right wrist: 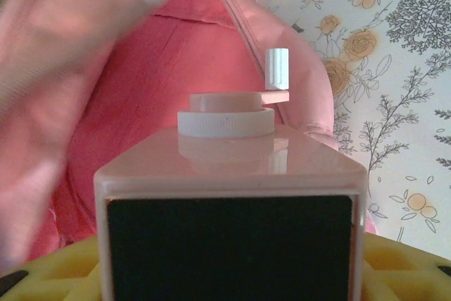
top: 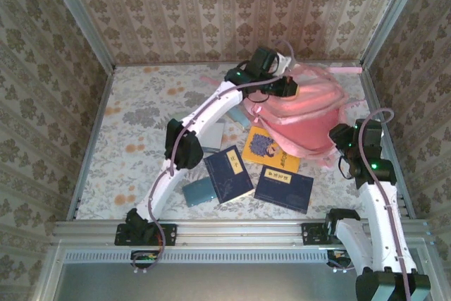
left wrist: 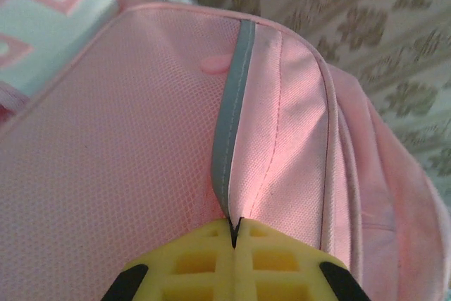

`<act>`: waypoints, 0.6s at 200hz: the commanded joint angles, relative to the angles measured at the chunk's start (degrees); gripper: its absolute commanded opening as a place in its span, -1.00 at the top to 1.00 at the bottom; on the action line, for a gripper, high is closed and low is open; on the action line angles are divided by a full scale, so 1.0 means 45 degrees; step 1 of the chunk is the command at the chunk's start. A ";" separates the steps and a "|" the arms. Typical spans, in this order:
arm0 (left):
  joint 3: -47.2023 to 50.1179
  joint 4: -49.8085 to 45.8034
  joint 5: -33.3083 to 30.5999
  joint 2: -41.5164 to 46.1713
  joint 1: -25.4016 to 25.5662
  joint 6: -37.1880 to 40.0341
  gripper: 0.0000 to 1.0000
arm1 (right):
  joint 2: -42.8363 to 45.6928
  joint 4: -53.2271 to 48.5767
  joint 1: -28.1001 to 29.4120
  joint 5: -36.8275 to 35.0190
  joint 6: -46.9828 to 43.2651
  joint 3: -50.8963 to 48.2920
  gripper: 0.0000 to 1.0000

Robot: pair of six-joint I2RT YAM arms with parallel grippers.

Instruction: Pack the student bag

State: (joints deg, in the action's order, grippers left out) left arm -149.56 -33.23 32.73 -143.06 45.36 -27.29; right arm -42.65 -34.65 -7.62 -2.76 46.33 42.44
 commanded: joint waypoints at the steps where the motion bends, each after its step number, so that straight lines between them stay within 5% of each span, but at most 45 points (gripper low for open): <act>1: -0.0743 0.1428 -0.0351 0.0855 -0.0518 -0.1266 1.00 | 0.0204 0.0101 0.0072 0.0247 0.0487 0.0267 0.28; 57: -0.0925 0.1795 0.0198 0.0931 -0.0840 -0.1805 1.00 | -0.2227 0.7166 0.0137 0.3590 0.3721 -0.1612 0.24; 87: -0.0779 0.2371 0.0450 0.0893 -0.0832 -0.2234 1.00 | -0.5019 1.1448 0.0829 0.3416 0.5121 -0.1679 0.23; 120: -0.0768 0.2825 0.0633 0.0853 -0.0950 -0.2687 1.00 | -0.8760 1.3632 0.2019 0.2364 0.5915 -0.0334 0.16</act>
State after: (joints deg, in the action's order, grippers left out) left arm -150.65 -28.34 33.04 -142.96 41.89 -36.40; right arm -73.17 10.46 -1.43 9.69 67.44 35.86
